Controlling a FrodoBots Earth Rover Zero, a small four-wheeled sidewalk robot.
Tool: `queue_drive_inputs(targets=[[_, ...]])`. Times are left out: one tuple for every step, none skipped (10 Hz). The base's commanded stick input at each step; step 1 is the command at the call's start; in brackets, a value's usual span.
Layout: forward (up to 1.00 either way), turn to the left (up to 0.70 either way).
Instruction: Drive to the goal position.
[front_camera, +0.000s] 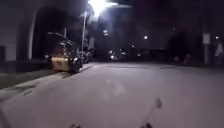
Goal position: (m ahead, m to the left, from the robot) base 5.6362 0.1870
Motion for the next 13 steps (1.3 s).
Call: queue_drive_inputs(targets=[[0.50,0.00],[0.50,0.00],[0.50,0.00],[0.50,0.00],[0.50,0.00],[0.50,0.00],[0.50,0.00],[0.50,0.00],[0.50,0.00],[0.50,0.00],[0.50,0.00],[0.50,0.00],[0.50,0.00]])
